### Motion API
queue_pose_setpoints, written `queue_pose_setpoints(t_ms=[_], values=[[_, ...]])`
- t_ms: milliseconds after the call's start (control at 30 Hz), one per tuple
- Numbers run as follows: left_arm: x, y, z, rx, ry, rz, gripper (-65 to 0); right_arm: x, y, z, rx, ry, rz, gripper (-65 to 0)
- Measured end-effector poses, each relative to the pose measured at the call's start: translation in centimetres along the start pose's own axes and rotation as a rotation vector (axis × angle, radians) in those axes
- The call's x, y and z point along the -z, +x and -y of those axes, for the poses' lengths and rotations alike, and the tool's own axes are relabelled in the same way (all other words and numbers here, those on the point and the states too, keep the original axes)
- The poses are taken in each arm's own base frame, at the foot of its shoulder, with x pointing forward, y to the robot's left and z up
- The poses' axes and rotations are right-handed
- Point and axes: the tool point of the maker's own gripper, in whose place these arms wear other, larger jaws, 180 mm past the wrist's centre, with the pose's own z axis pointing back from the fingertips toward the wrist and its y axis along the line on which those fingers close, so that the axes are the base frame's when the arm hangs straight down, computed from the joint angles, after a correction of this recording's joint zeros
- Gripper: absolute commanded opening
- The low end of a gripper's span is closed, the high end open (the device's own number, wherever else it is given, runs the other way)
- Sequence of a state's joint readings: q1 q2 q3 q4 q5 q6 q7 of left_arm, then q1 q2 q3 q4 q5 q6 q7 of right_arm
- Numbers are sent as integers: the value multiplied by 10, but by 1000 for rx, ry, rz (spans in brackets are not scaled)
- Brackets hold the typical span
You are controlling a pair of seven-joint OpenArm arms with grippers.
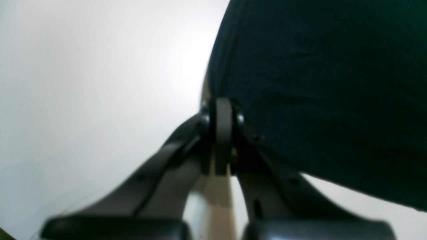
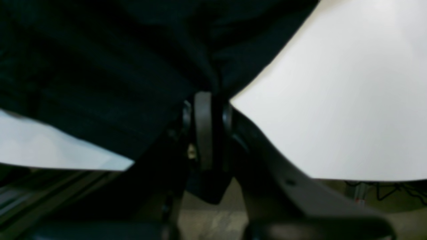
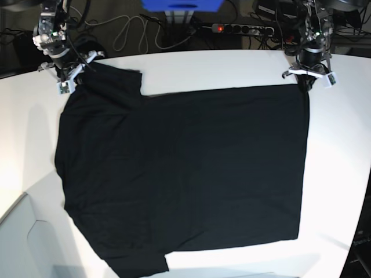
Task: Fold the T-shirt properly
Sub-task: 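Close both grippers on the shirt's shoulder corners, then lift the shoulder edge with both grippers and pull it toward the robot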
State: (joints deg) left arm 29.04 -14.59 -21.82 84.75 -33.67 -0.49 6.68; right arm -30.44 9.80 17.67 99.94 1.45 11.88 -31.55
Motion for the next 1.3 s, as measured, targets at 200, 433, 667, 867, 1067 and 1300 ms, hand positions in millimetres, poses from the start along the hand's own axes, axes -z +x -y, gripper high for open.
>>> queue_pose_setpoints(t_ms=[200,433,667,867,1067,1300], values=[[0,1,3,5,-7,-7,-650,-28,3,-4,-77,-26,-27,-649],[-15,-2,7,39,-16,-41,-650,-62,42,-15,-136,-28,106,-649],[-41,13,9,67,-24,-5,-650,-70,34,6,-120,-87,86,-649],[-50,20,-3,82,7,5,-650,-74,25,11,-122,-100,61,-649],[-56,15,-7,88,15,-11,-650,-78,4,-10,-211,11,1,-650],[-58,12,-9,91,19,-20,-650,-82,-7,-12,-211,19,-26,-650]])
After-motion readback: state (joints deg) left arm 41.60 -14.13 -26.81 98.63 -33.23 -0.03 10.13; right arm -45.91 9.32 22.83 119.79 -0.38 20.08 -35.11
